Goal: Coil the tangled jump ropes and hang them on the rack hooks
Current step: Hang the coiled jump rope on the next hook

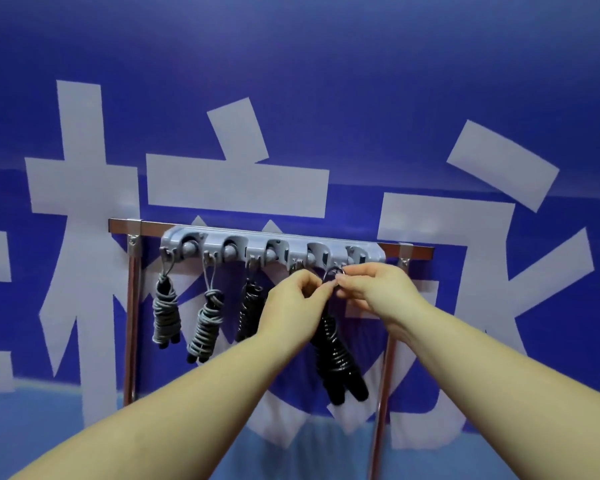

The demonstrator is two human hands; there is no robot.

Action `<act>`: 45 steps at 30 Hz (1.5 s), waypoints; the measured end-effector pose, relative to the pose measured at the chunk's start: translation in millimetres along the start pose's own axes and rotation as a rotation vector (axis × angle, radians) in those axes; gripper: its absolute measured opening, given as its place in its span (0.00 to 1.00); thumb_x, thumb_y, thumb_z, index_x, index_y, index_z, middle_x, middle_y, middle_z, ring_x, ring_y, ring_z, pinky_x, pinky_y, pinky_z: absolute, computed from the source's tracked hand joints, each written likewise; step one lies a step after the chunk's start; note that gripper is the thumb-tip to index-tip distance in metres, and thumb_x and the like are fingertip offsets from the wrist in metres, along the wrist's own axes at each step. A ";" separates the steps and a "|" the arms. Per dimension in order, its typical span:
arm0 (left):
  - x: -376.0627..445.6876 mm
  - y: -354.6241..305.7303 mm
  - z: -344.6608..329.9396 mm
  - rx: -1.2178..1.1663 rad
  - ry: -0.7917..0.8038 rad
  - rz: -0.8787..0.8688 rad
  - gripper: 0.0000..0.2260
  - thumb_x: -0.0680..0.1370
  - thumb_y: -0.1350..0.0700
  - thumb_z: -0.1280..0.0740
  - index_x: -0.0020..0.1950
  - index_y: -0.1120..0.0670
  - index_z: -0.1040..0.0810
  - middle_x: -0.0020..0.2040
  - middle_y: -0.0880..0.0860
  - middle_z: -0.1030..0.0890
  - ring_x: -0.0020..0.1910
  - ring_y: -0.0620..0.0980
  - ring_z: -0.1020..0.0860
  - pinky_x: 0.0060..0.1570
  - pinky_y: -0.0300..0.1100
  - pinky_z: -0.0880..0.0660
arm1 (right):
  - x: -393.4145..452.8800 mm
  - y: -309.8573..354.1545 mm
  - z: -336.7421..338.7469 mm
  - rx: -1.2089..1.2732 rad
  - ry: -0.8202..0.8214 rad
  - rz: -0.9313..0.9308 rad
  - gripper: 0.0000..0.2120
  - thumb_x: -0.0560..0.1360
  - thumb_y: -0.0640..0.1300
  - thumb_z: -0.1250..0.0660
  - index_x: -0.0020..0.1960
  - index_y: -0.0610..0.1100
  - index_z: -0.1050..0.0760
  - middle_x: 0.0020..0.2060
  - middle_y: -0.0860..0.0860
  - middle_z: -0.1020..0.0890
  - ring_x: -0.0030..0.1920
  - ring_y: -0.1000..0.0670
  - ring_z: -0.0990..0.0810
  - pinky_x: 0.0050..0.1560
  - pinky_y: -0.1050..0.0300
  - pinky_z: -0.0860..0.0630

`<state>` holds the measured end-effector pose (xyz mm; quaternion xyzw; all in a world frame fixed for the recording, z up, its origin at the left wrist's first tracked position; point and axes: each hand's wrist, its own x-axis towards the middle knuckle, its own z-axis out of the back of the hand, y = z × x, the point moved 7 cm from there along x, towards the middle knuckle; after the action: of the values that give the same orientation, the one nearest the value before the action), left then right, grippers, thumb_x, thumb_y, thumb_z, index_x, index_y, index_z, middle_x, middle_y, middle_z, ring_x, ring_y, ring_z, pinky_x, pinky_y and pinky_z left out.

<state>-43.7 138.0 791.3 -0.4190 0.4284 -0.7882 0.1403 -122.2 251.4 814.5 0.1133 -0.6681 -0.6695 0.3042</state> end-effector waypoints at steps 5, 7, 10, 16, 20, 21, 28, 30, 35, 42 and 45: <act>39.5 10.9 -24.8 0.010 0.002 0.056 0.09 0.76 0.46 0.33 0.39 0.48 0.24 0.41 0.46 0.19 0.43 0.47 0.22 0.46 0.42 0.28 | 48.2 -10.0 12.7 -0.010 -0.105 -0.020 0.07 0.75 0.37 0.32 0.39 0.44 0.25 0.33 0.49 0.20 0.24 0.60 0.24 0.29 0.67 0.28; 54.5 15.7 -33.8 0.047 0.006 0.060 0.08 0.77 0.47 0.34 0.41 0.49 0.24 0.43 0.47 0.18 0.46 0.49 0.22 0.46 0.42 0.28 | 62.3 -14.3 17.5 -0.053 -0.147 -0.035 0.08 0.75 0.37 0.33 0.38 0.45 0.25 0.32 0.49 0.21 0.22 0.61 0.25 0.27 0.68 0.30; 71.2 27.0 -45.5 0.099 0.010 0.095 0.09 0.77 0.47 0.35 0.39 0.48 0.25 0.43 0.49 0.19 0.44 0.53 0.22 0.44 0.43 0.27 | 76.2 -22.1 21.5 -0.110 -0.203 -0.074 0.10 0.76 0.37 0.34 0.36 0.44 0.27 0.30 0.48 0.23 0.18 0.61 0.28 0.25 0.67 0.31; 89.1 41.1 -58.9 0.101 0.000 0.152 0.08 0.78 0.49 0.35 0.42 0.51 0.23 0.43 0.50 0.20 0.47 0.53 0.22 0.46 0.43 0.28 | 97.6 -31.2 22.3 -0.224 -0.255 -0.116 0.15 0.76 0.35 0.37 0.30 0.40 0.29 0.28 0.46 0.24 0.27 0.52 0.29 0.30 0.61 0.31; 91.8 49.5 -69.0 0.081 0.020 0.175 0.08 0.77 0.50 0.34 0.41 0.52 0.23 0.42 0.51 0.21 0.47 0.52 0.23 0.46 0.42 0.30 | 102.2 -45.3 24.9 -0.205 -0.260 -0.186 0.15 0.77 0.37 0.38 0.32 0.39 0.29 0.29 0.47 0.24 0.24 0.54 0.29 0.23 0.65 0.33; 90.6 53.4 -71.8 0.080 0.027 0.183 0.08 0.77 0.50 0.34 0.40 0.51 0.24 0.41 0.50 0.21 0.48 0.53 0.22 0.47 0.42 0.29 | 101.4 -49.9 24.4 -0.197 -0.243 -0.209 0.15 0.78 0.37 0.38 0.32 0.39 0.29 0.29 0.47 0.25 0.23 0.55 0.29 0.21 0.67 0.34; 85.1 60.6 -75.9 0.099 0.037 0.188 0.08 0.78 0.51 0.35 0.42 0.52 0.24 0.43 0.51 0.21 0.50 0.54 0.22 0.45 0.41 0.32 | 97.0 -59.1 17.7 -0.105 -0.199 -0.224 0.11 0.79 0.37 0.40 0.37 0.40 0.29 0.30 0.48 0.25 0.17 0.59 0.30 0.20 0.69 0.36; 83.3 57.9 -74.9 0.180 0.077 0.168 0.07 0.78 0.50 0.36 0.45 0.52 0.22 0.47 0.52 0.19 0.52 0.53 0.22 0.47 0.40 0.32 | 91.3 -56.2 15.6 -0.100 -0.154 -0.208 0.04 0.79 0.38 0.39 0.47 0.40 0.26 0.34 0.48 0.24 0.25 0.56 0.25 0.24 0.67 0.32; 71.4 36.2 -65.3 0.437 0.256 0.009 0.17 0.79 0.50 0.38 0.67 0.51 0.26 0.66 0.51 0.24 0.65 0.51 0.27 0.62 0.44 0.30 | 75.2 -47.0 19.7 -0.519 0.022 -0.100 0.25 0.74 0.47 0.31 0.69 0.44 0.32 0.54 0.47 0.20 0.51 0.49 0.20 0.47 0.57 0.24; 27.8 5.3 -25.0 0.859 0.396 -0.344 0.17 0.80 0.50 0.41 0.69 0.50 0.30 0.67 0.48 0.29 0.68 0.50 0.32 0.61 0.46 0.30 | 21.2 -11.7 -5.9 -1.232 0.215 0.203 0.34 0.73 0.56 0.33 0.74 0.50 0.41 0.69 0.50 0.29 0.68 0.50 0.31 0.65 0.57 0.32; 3.7 7.8 -2.9 0.949 0.441 -0.309 0.19 0.80 0.47 0.41 0.69 0.50 0.31 0.68 0.49 0.29 0.67 0.50 0.31 0.62 0.48 0.30 | -4.3 -11.0 -22.2 -1.335 0.280 0.246 0.33 0.73 0.57 0.33 0.74 0.51 0.41 0.68 0.50 0.28 0.68 0.48 0.30 0.64 0.54 0.31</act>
<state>-49.3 132.9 786.2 -0.1928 -0.0216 -0.9756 0.1033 -109.2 234.6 801.0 -0.0896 -0.0757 -0.8771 0.4658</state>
